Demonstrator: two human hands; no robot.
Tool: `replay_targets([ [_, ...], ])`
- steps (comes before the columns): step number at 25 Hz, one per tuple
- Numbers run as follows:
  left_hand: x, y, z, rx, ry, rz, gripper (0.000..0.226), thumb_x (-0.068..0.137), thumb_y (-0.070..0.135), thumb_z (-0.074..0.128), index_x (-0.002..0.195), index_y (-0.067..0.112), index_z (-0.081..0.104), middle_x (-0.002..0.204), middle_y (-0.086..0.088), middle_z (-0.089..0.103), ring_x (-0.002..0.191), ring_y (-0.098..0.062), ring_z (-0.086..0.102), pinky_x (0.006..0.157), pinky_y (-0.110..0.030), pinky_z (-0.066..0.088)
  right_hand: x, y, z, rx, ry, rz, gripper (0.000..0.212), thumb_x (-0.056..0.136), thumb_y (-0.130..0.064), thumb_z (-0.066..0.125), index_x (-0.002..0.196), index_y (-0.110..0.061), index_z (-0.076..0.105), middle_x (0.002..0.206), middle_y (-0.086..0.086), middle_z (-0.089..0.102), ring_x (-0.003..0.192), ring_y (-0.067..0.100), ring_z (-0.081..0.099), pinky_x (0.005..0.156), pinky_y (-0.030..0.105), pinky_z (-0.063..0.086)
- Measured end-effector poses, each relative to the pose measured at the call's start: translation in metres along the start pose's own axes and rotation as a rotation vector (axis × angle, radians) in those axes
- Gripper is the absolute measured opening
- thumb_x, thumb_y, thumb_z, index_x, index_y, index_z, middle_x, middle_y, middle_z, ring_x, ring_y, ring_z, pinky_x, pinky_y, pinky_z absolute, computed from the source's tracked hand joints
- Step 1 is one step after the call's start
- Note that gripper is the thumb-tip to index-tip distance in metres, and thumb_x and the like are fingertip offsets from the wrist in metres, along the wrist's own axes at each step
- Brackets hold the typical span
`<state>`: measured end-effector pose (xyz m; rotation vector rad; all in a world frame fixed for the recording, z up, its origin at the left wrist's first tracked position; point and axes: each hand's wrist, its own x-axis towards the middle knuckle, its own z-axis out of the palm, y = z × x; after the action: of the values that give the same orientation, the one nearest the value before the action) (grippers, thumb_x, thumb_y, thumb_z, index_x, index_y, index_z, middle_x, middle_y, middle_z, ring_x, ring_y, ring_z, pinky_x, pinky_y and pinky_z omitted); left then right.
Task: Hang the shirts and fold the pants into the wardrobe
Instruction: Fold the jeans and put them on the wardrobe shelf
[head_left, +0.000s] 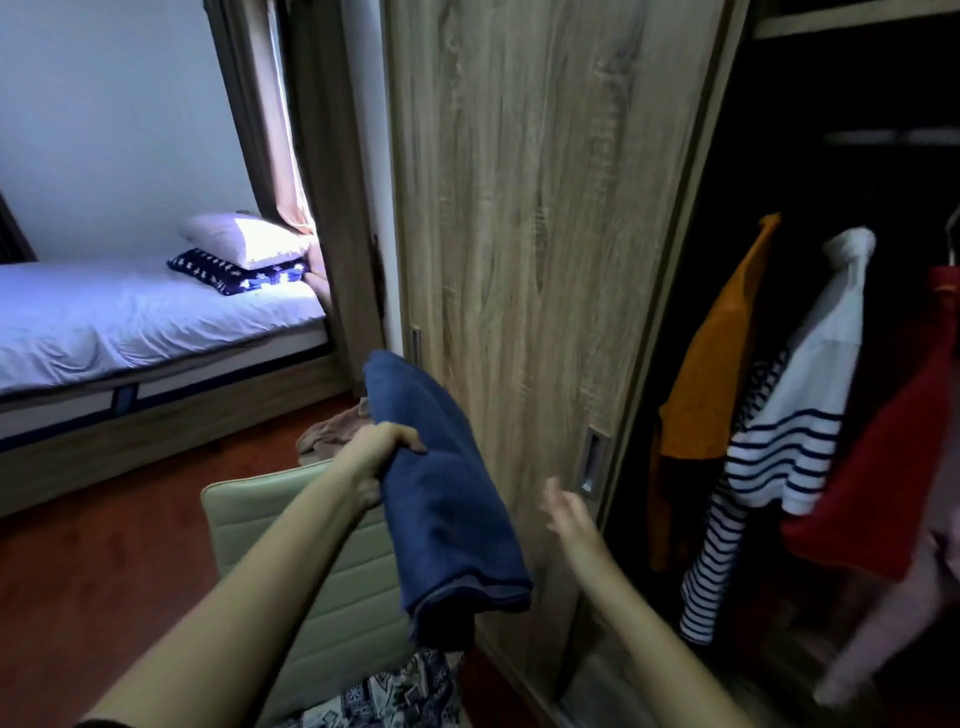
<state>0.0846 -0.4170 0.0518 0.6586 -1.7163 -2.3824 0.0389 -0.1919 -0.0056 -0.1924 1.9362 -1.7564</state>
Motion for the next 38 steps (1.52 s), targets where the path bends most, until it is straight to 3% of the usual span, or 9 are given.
replay_targets([
  [4,-0.042,0.052,0.012,0.033,-0.141,-0.066,0.018,0.063,-0.005,0.054,0.074,-0.004,0.067,0.069,-0.013,0.069,0.056,-0.023,0.067,0.050,-0.025,0.055,0.039,0.053,-0.027,0.550,0.021,0.397,0.119,0.056,-0.096,0.022,0.140,-0.015,0.041,0.142,0.017,0.043,0.131,0.035,0.040,0.112,0.051,0.024],
  [9,-0.055,0.077,0.001,-0.043,-0.301,0.081,0.064,0.021,0.002,0.079,0.085,0.000,0.074,0.087,-0.018,0.071,0.070,-0.031,0.070,0.059,-0.036,0.059,0.035,0.023,-0.005,0.908,-0.306,0.184,0.102,0.063,-0.093,0.019,0.099,-0.016,0.075,0.110,0.012,0.069,0.093,0.034,0.068,0.078,0.048,0.054],
  [14,-0.053,0.067,-0.033,0.080,-0.188,0.231,0.076,0.037,-0.006,0.071,0.111,0.006,0.059,0.095,-0.015,0.070,0.074,-0.026,0.070,0.059,-0.034,0.057,0.019,-0.038,-0.002,0.841,-0.711,-0.060,0.102,0.053,-0.066,0.078,0.133,-0.010,0.050,0.135,0.018,0.051,0.123,0.035,0.049,0.101,0.048,0.043],
  [17,-0.047,0.057,-0.040,0.164,-0.076,0.295,0.072,0.057,-0.005,0.061,0.125,0.018,0.051,0.119,-0.017,0.062,0.087,-0.027,0.067,0.069,-0.038,0.056,0.023,-0.052,-0.003,0.445,-0.522,-0.186,0.071,0.053,-0.008,0.082,0.119,-0.002,0.057,0.111,0.016,0.067,0.099,0.031,0.066,0.076,0.037,0.056],
  [19,-0.049,0.058,-0.039,0.188,-0.094,0.322,0.066,0.058,0.001,0.067,0.121,0.019,0.054,0.123,-0.017,0.060,0.091,-0.026,0.066,0.074,-0.039,0.056,0.021,-0.053,-0.001,0.428,-0.400,-0.260,0.063,0.055,0.004,0.070,0.116,-0.001,0.058,0.107,0.015,0.069,0.096,0.032,0.067,0.072,0.036,0.056],
  [23,-0.060,0.050,-0.045,0.039,-0.367,0.312,0.095,0.040,0.018,0.087,0.127,0.033,0.053,0.126,0.000,0.061,0.106,-0.021,0.063,0.079,-0.033,0.056,0.012,-0.053,-0.006,0.555,-0.295,-0.395,0.063,0.052,0.004,0.070,0.113,-0.007,0.060,0.109,0.015,0.069,0.097,0.033,0.066,0.076,0.040,0.056],
  [26,-0.061,0.034,-0.025,0.238,-0.293,0.470,0.116,0.039,0.023,0.090,0.139,0.041,0.034,0.134,0.018,0.054,0.121,-0.007,0.053,0.083,-0.021,0.052,-0.005,-0.073,-0.022,0.436,-0.160,-0.536,0.054,0.057,0.006,0.066,0.108,-0.011,0.062,0.104,0.009,0.071,0.094,0.027,0.068,0.071,0.033,0.056],
  [34,-0.064,0.081,0.089,0.221,-0.499,0.778,0.108,0.044,0.020,0.085,0.135,0.052,0.035,0.133,0.027,0.050,0.120,0.003,0.051,0.084,-0.016,0.050,-0.115,-0.148,-0.100,0.088,0.421,-0.922,0.064,0.067,-0.020,0.082,0.120,-0.030,0.048,0.117,-0.017,0.064,0.109,0.002,0.060,0.085,0.015,0.049],
  [38,-0.065,0.127,0.182,0.102,-0.715,0.838,0.103,0.051,-0.001,0.076,0.136,0.044,0.037,0.120,0.023,0.060,0.105,0.003,0.061,0.071,-0.013,0.051,-0.171,-0.215,-0.159,-0.063,0.672,-1.024,0.063,0.066,-0.021,0.082,0.120,-0.019,0.049,0.117,-0.005,0.064,0.103,0.004,0.063,0.082,0.018,0.051],
])
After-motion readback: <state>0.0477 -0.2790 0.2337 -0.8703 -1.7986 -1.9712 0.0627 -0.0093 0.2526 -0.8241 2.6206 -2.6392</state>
